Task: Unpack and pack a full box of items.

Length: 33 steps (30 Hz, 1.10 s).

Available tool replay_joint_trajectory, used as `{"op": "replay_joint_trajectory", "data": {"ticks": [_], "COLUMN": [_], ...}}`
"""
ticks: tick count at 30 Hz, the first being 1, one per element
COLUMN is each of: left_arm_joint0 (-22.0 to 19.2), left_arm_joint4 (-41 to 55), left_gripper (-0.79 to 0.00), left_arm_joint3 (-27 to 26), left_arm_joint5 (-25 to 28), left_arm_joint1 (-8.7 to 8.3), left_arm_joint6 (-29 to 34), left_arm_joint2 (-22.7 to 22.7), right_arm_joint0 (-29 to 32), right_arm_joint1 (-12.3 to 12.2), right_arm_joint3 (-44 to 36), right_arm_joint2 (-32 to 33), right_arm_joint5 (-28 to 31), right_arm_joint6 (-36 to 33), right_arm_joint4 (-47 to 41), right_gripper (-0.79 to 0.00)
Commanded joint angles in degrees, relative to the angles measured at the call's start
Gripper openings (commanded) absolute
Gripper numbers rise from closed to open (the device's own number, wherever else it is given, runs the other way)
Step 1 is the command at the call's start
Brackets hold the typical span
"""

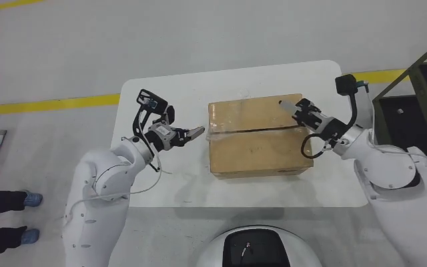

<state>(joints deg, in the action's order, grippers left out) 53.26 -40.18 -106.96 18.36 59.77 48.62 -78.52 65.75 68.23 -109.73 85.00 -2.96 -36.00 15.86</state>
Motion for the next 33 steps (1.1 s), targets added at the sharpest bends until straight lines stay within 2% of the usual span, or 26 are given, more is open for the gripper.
{"op": "replay_joint_trajectory", "data": {"ticks": [1,9,14,19,22,28,33], "left_arm_joint0": [1.08,1.54,2.44,2.79,2.82,3.06,3.06], "left_arm_joint4": [0.10,0.18,-1.35,-5.17,-6.20,-6.49,-6.49], "left_gripper": [0.000,0.000,0.000,0.000,0.000,0.000,0.000], "left_arm_joint3": [-0.84,-1.21,-1.70,-2.22,-2.01,-2.03,-2.03], "left_arm_joint5": [-0.29,-0.40,-0.50,-5.12,-7.39,-9.31,-9.31], "left_arm_joint1": [-0.19,-0.27,-0.31,-0.37,-0.39,-0.47,-0.47], "left_arm_joint6": [-0.06,-0.05,-1.88,-2.65,-1.51,-0.45,-0.45], "left_arm_joint2": [-0.98,-1.39,-1.31,-1.56,-1.32,-1.63,-1.63], "right_arm_joint0": [0.00,0.16,-4.34,-13.68,-21.43,-37.26,-46.02], "right_arm_joint1": [0.01,0.06,0.20,0.67,1.03,2.76,4.88], "right_arm_joint3": [0.03,0.28,3.68,11.06,18.05,36.39,49.02], "right_arm_joint2": [-0.02,0.00,0.00,-4.07,-8.43,-17.92,-24.57], "right_arm_joint5": [0.00,-0.29,-4.08,-7.26,-7.94,-5.72,-3.39], "right_arm_joint6": [0.04,0.34,2.02,1.58,-2.03,-10.91,-15.58], "right_arm_joint4": [0.02,-1.11,-2.81,-2.11,0.37,0.71,-1.27], "right_gripper": [0.000,0.000,0.000,0.000,0.000,0.000,0.000]}}
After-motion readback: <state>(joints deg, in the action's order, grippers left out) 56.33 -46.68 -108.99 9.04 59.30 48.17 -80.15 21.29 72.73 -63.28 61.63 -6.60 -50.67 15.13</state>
